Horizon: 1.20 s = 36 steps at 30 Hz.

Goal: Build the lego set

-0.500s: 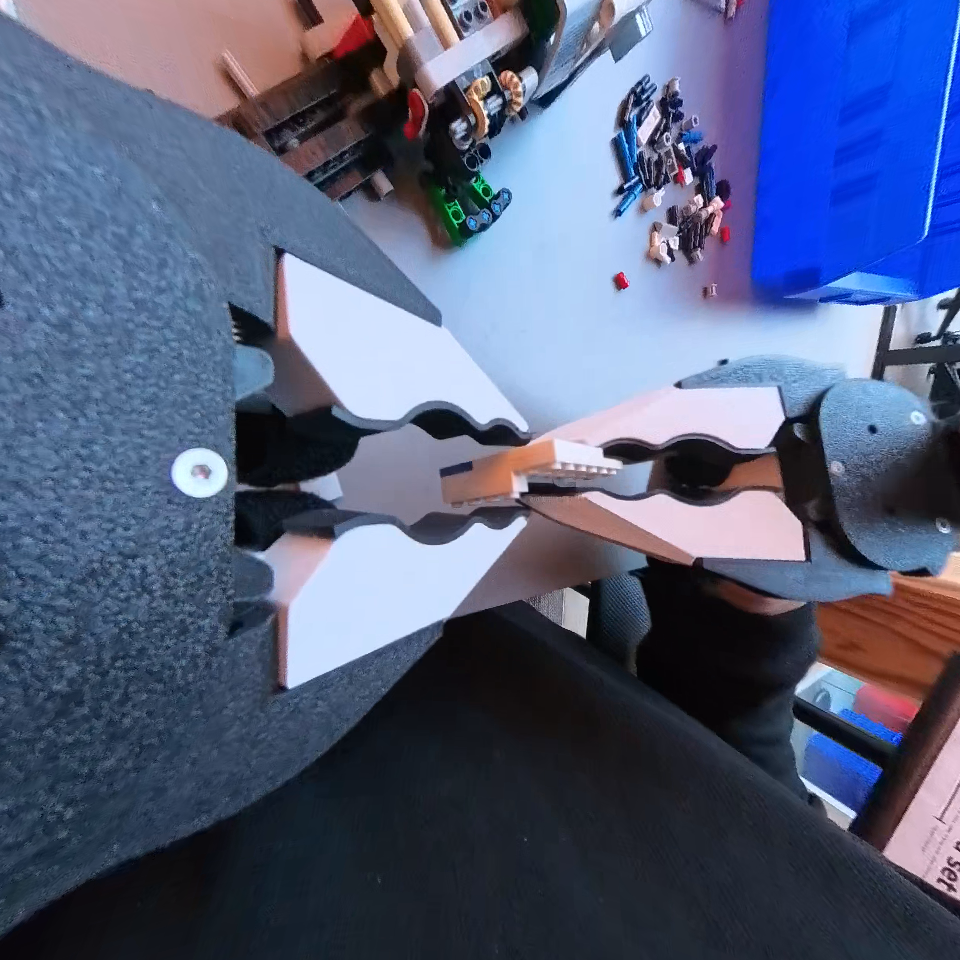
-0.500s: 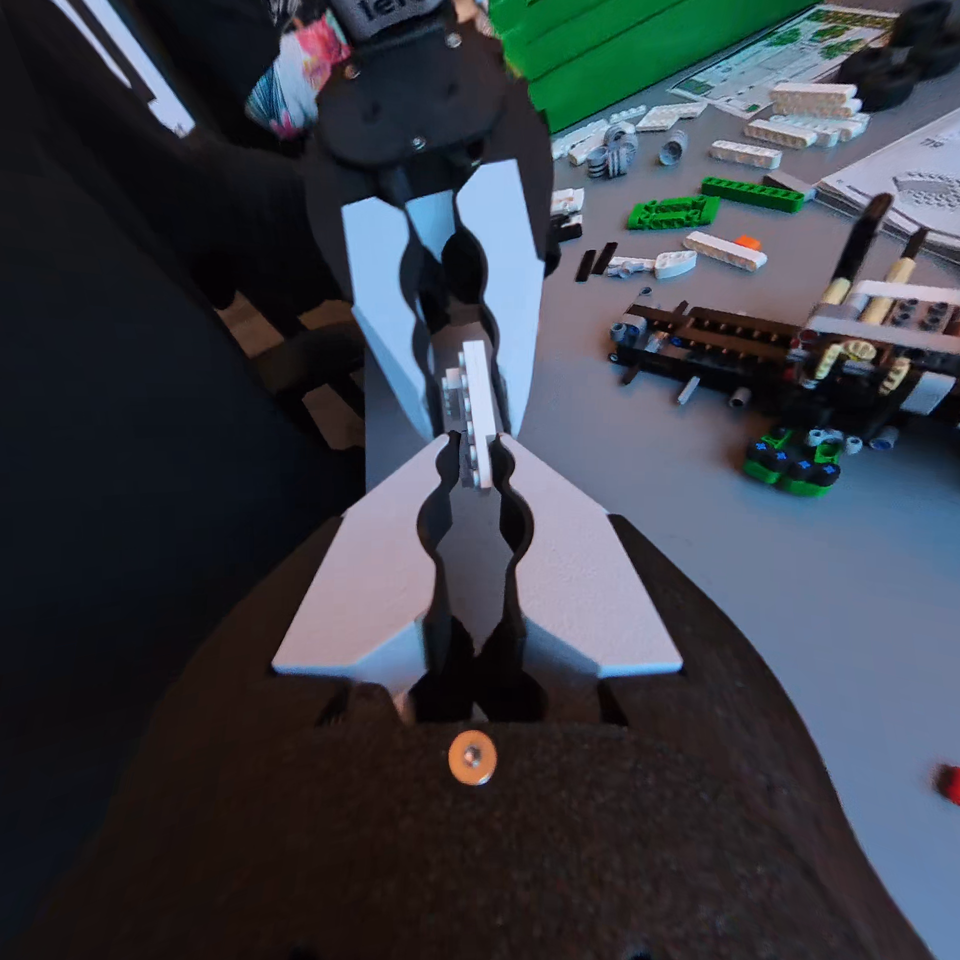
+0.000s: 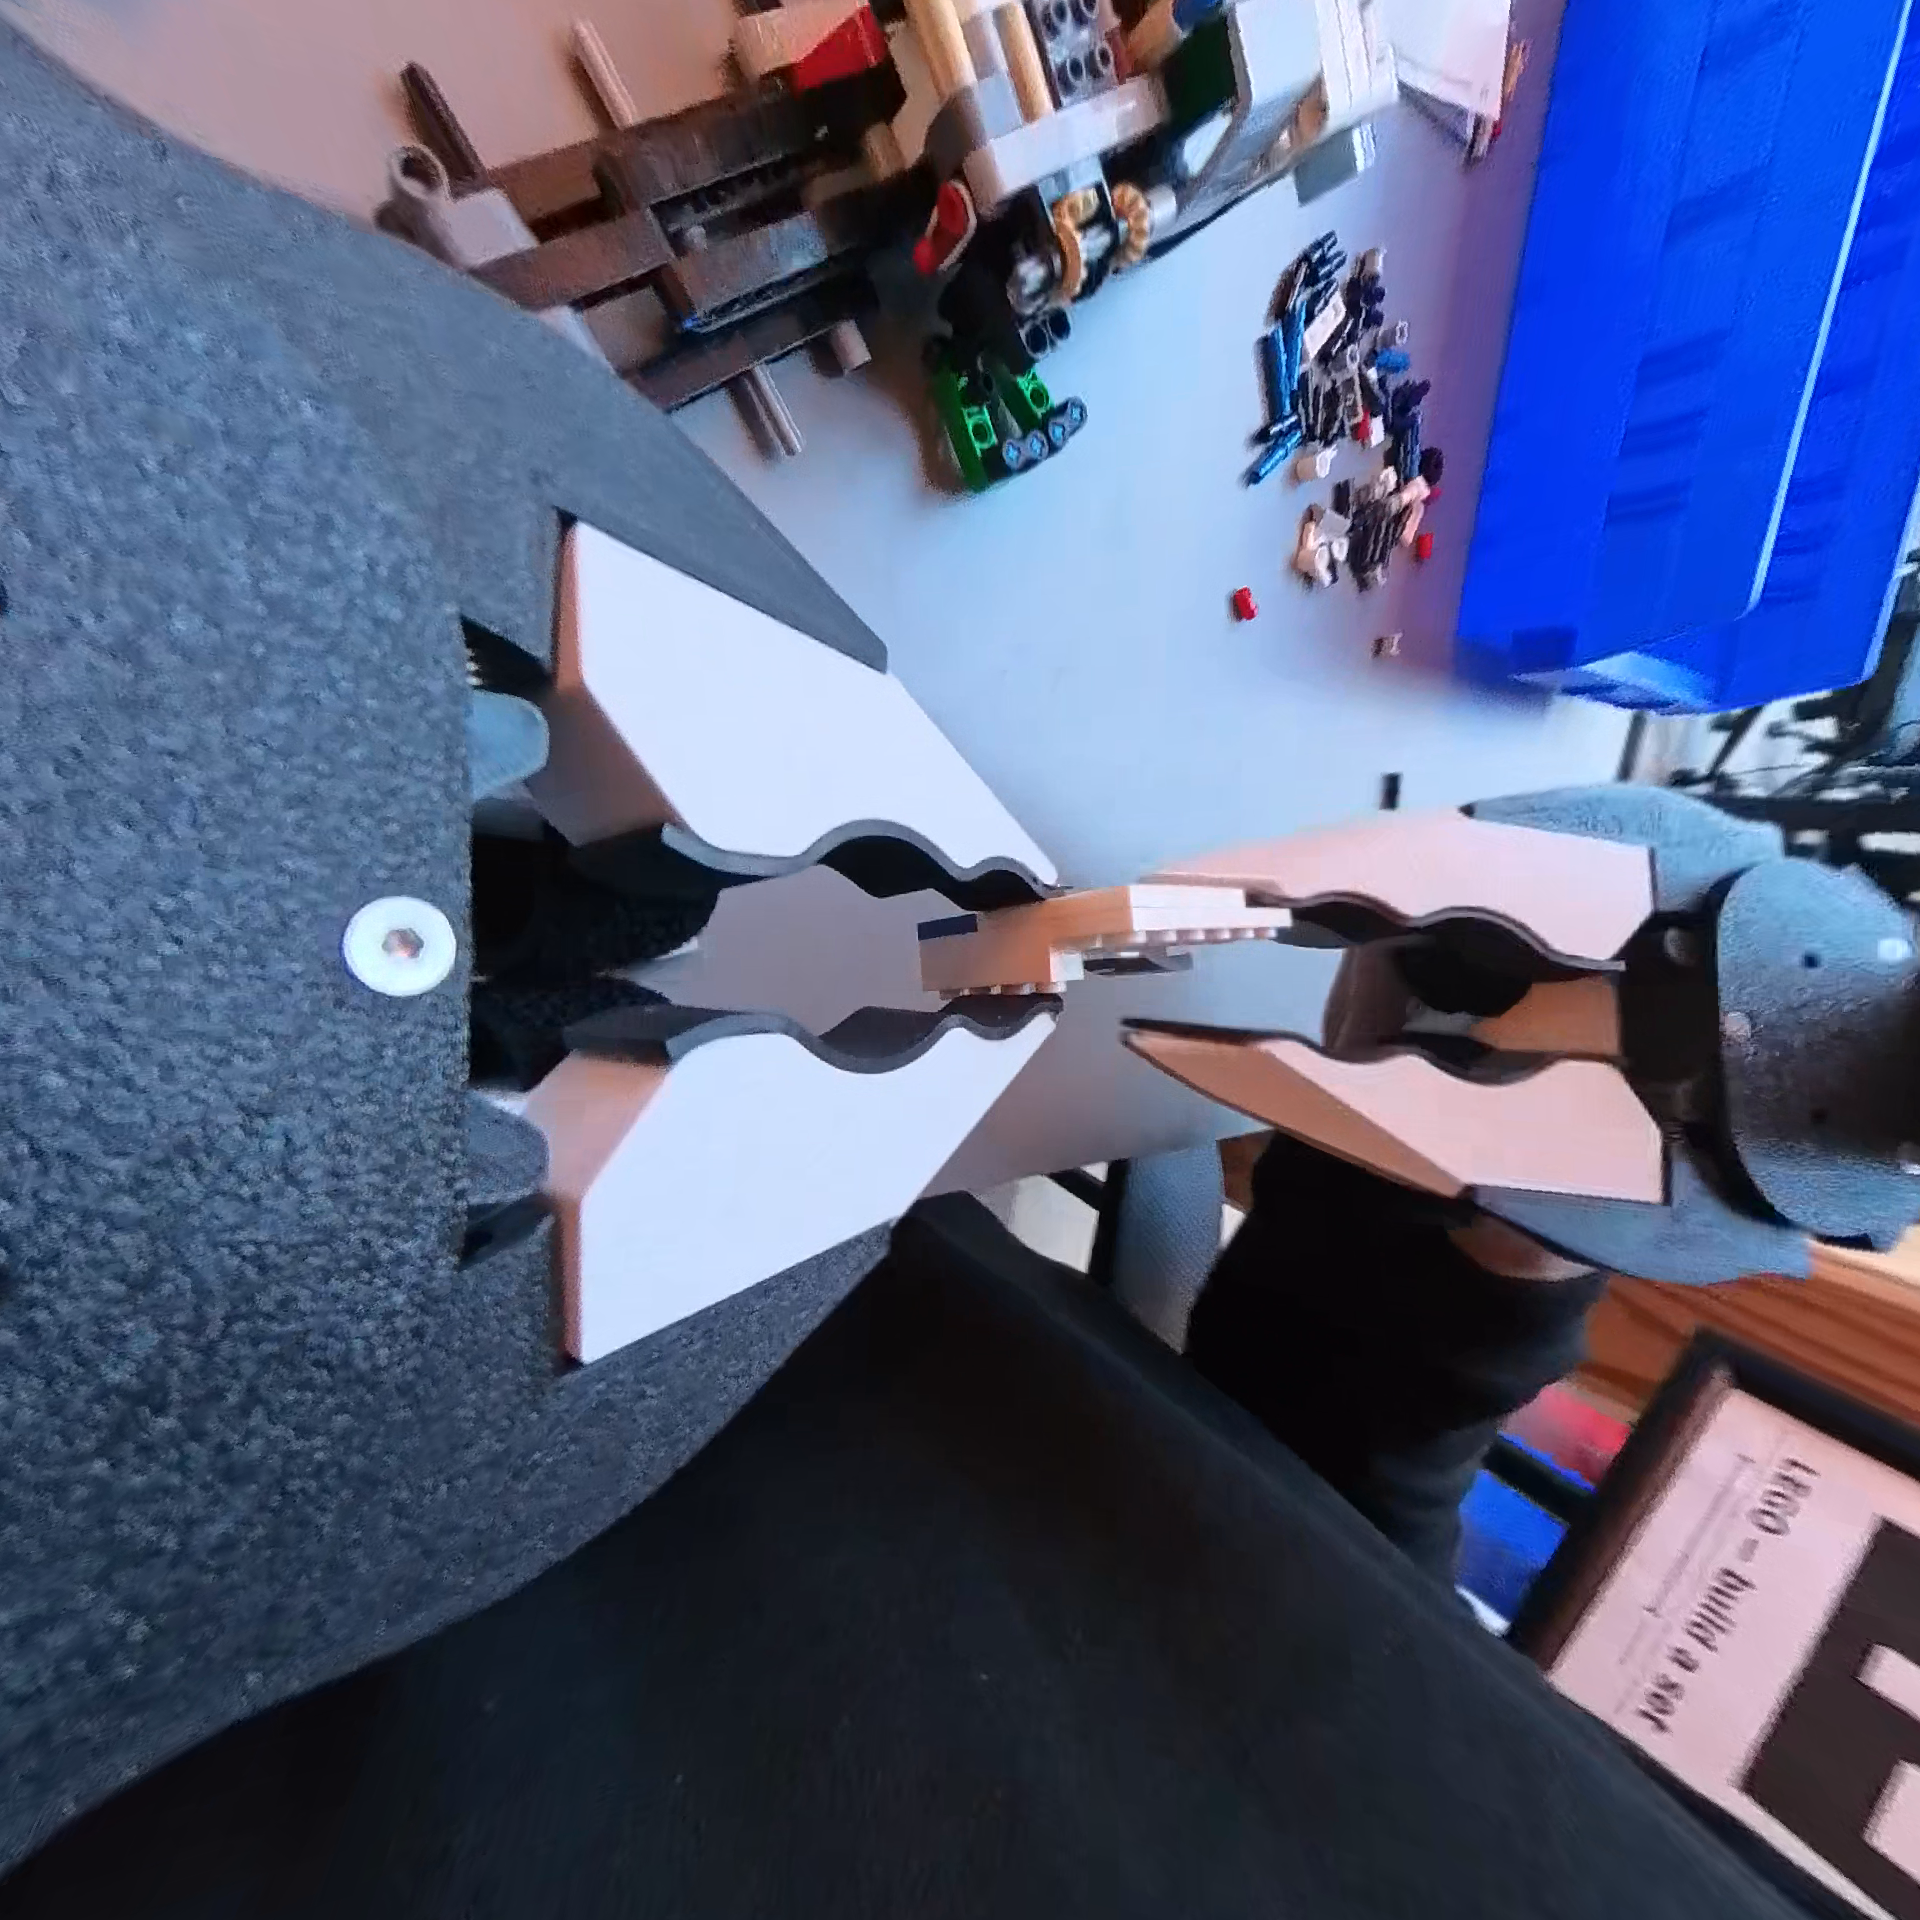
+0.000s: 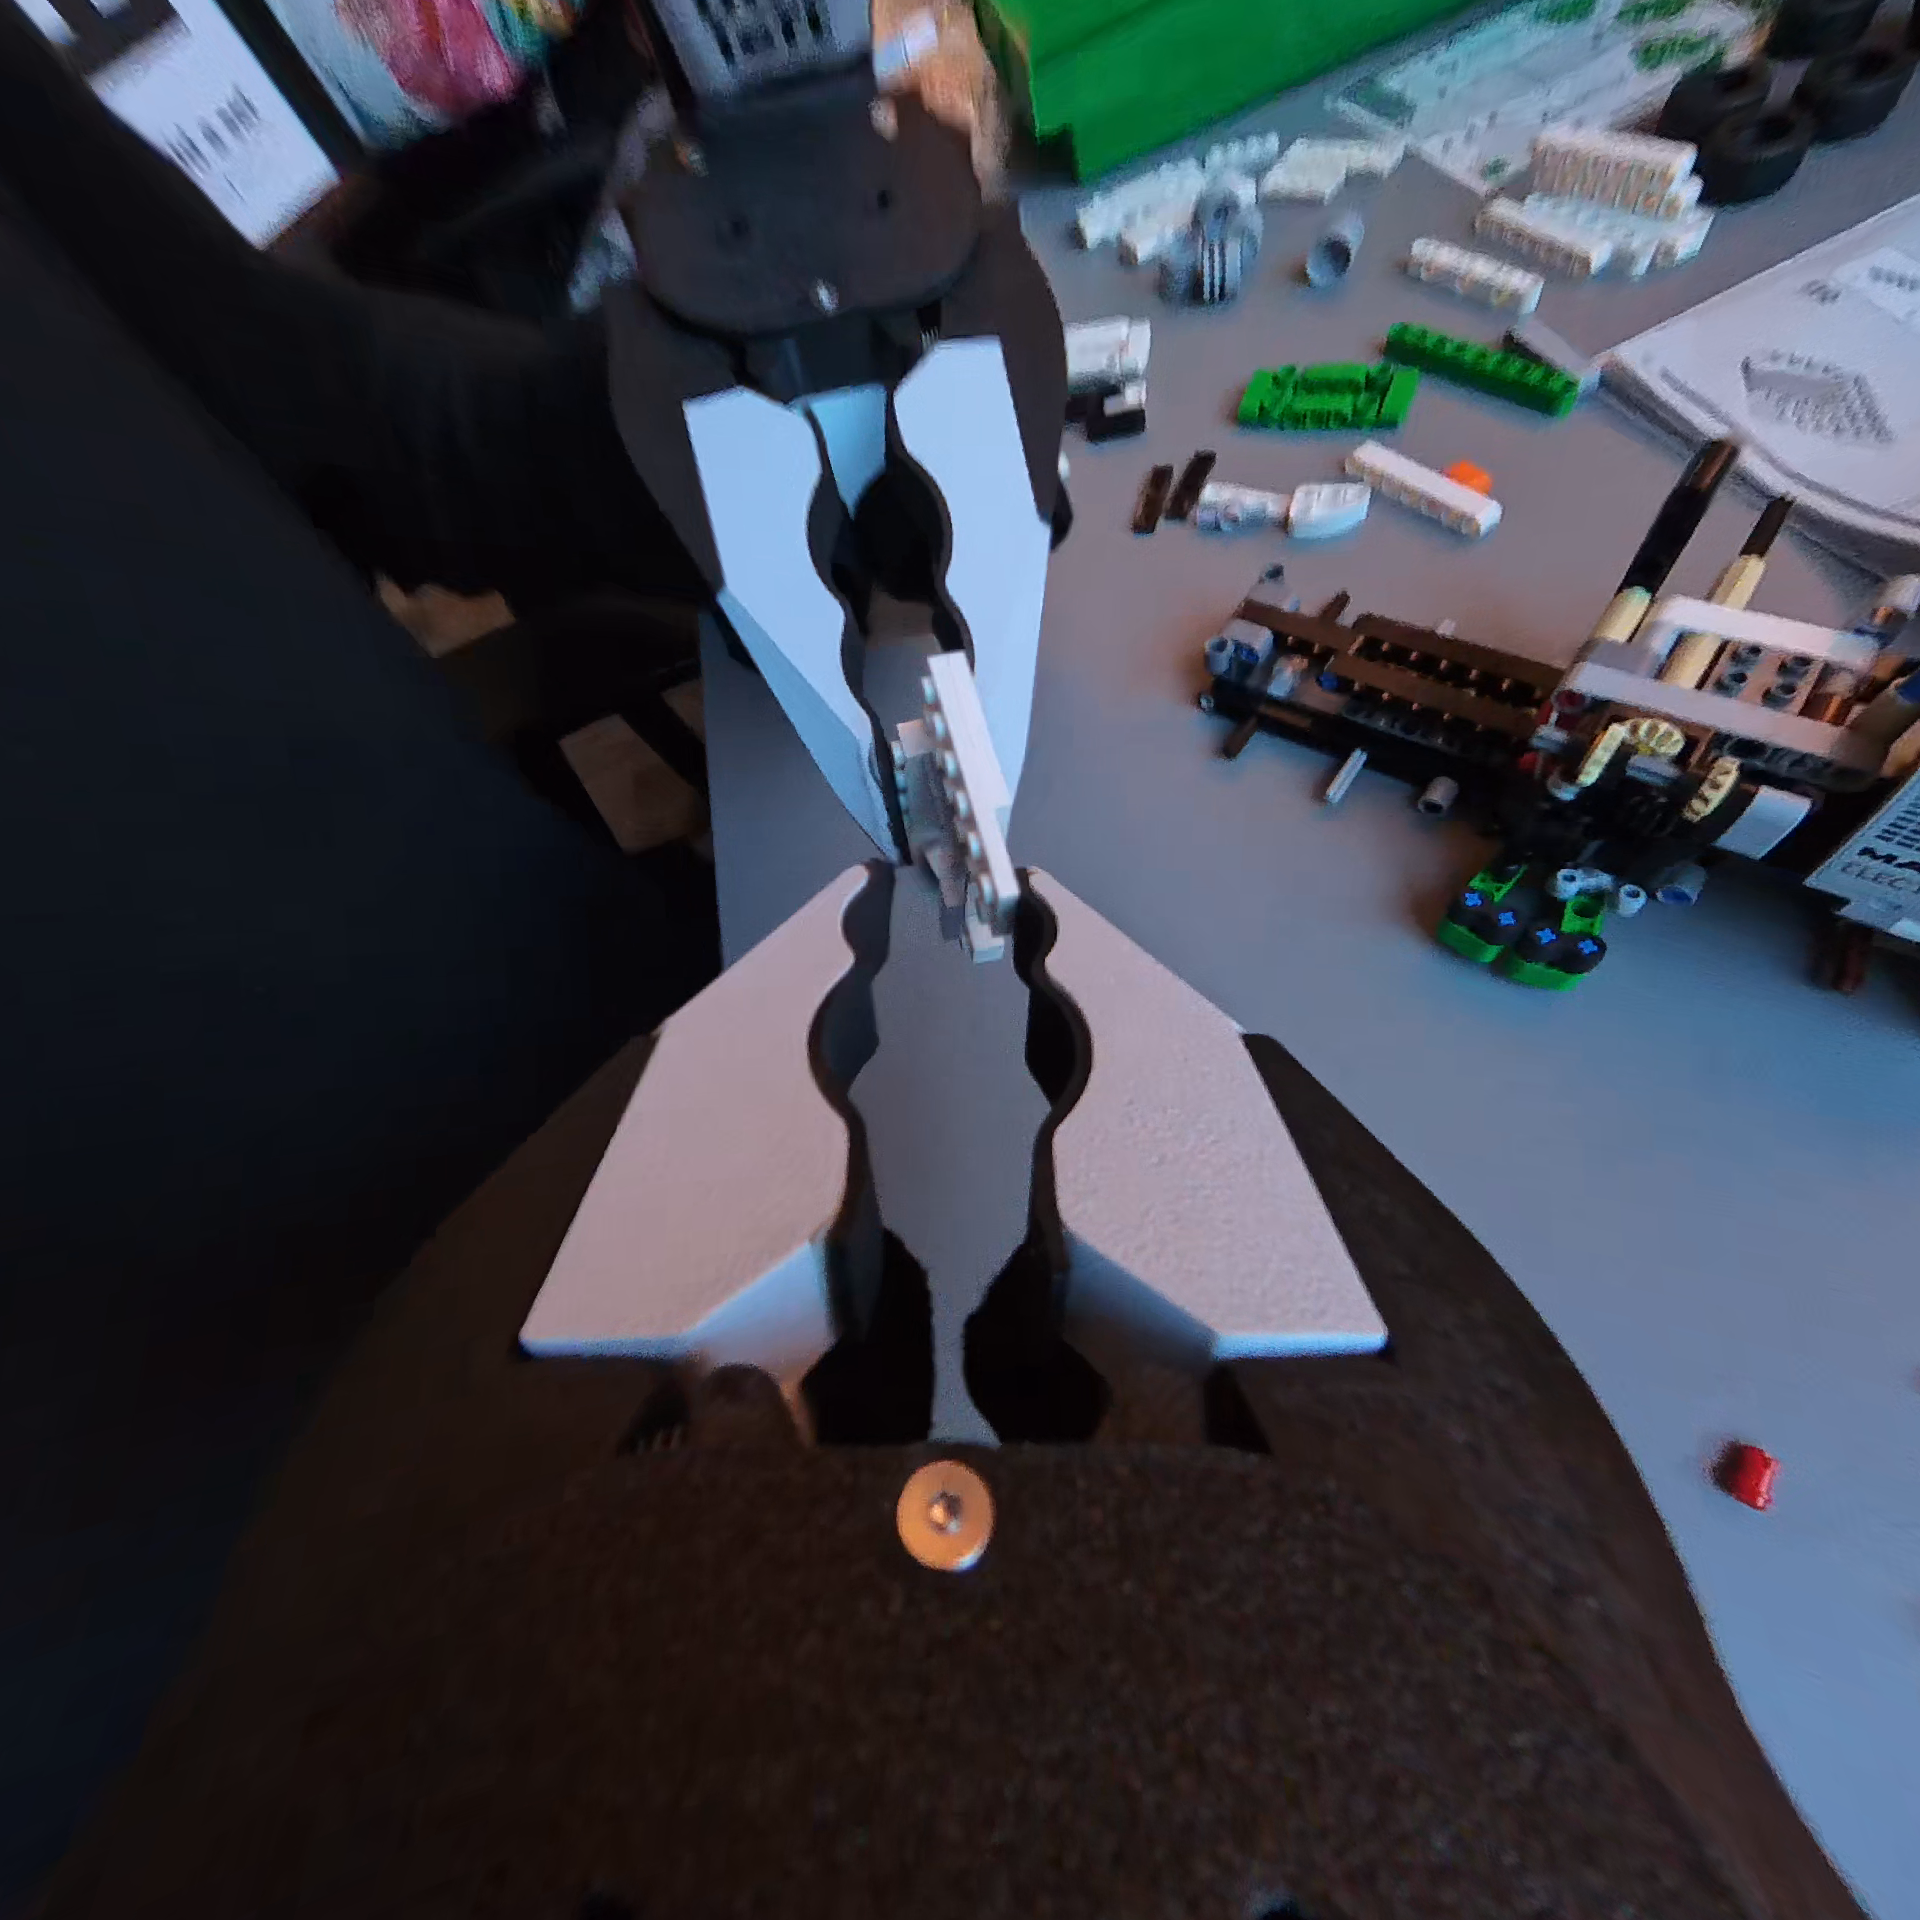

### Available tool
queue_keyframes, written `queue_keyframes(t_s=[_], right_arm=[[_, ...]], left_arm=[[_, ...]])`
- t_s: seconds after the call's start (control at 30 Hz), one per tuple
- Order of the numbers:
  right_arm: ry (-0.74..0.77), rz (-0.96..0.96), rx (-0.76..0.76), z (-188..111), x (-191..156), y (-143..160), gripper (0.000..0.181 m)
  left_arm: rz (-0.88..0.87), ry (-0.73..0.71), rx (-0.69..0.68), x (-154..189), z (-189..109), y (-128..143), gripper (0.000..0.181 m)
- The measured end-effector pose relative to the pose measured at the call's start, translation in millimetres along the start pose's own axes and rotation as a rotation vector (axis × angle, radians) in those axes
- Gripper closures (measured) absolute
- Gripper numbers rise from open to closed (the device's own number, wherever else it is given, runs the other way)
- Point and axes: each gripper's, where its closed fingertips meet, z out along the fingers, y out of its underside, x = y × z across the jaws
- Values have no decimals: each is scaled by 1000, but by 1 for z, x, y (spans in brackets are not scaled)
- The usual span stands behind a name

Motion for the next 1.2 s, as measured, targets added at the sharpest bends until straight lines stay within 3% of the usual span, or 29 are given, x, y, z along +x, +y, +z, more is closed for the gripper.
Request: queue_keyframes(t_s=[0.13,0.23,0.33,0.43,0.7,0.83,0.93,1.0,1.1,1.2], right_arm=[[-20,68,222,-15,2,-22,150],[-32,101,364,-10,1,-28,145],[-111,173,472,-10,-7,-38,157],[-92,151,521,-13,-8,-43,169],[12,32,500,-18,-11,-44,170],[9,62,516,-15,-6,-42,170],[-52,134,541,-11,-1,-47,167],[-46,166,558,-16,8,-52,160],[23,126,341,1,12,-30,160],[38,114,85,38,-3,5,157]], left_arm=[[-97,-31,152,-5,-10,-16,167],[-138,-26,240,0,-13,-26,167],[-168,2,312,8,-12,-33,167],[-205,-6,359,11,-10,-37,167],[-195,-70,417,13,-5,-42,168],[-215,-90,404,8,-5,-39,167],[-291,-87,416,0,-18,-38,167],[-363,-141,457,-18,-45,-35,167],[-418,-317,469,-45,-97,-15,167],[-433,-435,419,-48,-123,8,167]])
